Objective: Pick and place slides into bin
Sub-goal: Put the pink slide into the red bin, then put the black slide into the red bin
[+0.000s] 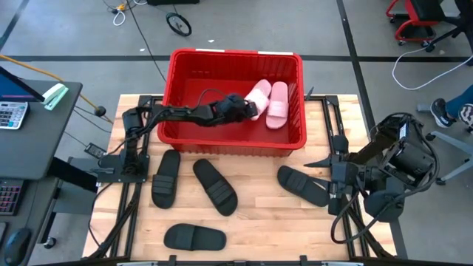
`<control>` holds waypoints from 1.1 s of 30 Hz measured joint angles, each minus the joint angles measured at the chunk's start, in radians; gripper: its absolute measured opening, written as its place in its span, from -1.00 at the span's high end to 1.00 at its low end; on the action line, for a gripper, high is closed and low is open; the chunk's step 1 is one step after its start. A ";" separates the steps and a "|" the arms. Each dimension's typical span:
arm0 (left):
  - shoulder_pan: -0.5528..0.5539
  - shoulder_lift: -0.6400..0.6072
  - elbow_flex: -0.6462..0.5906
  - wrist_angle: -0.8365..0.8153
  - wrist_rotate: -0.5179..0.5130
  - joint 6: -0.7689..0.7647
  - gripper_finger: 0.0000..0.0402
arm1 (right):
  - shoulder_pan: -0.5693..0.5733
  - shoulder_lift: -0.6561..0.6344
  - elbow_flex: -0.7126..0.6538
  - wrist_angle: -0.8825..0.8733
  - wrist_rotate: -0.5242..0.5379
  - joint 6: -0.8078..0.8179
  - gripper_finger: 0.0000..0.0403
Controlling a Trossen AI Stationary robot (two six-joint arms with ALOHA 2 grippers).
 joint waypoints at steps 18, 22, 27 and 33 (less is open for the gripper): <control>0.020 0.001 0.001 -0.132 0.307 0.048 0.06 | 0.000 0.000 0.000 0.000 0.001 0.033 0.35; 0.021 0.001 0.001 -0.121 0.306 0.082 0.07 | 0.000 0.000 0.000 0.000 0.001 0.033 0.35; 0.023 0.001 0.001 -0.007 0.307 0.087 0.13 | 0.000 0.000 0.000 0.000 0.001 0.052 0.35; 0.030 0.001 0.096 0.129 0.347 0.145 0.21 | -0.001 0.000 -0.007 0.001 -0.080 0.146 0.35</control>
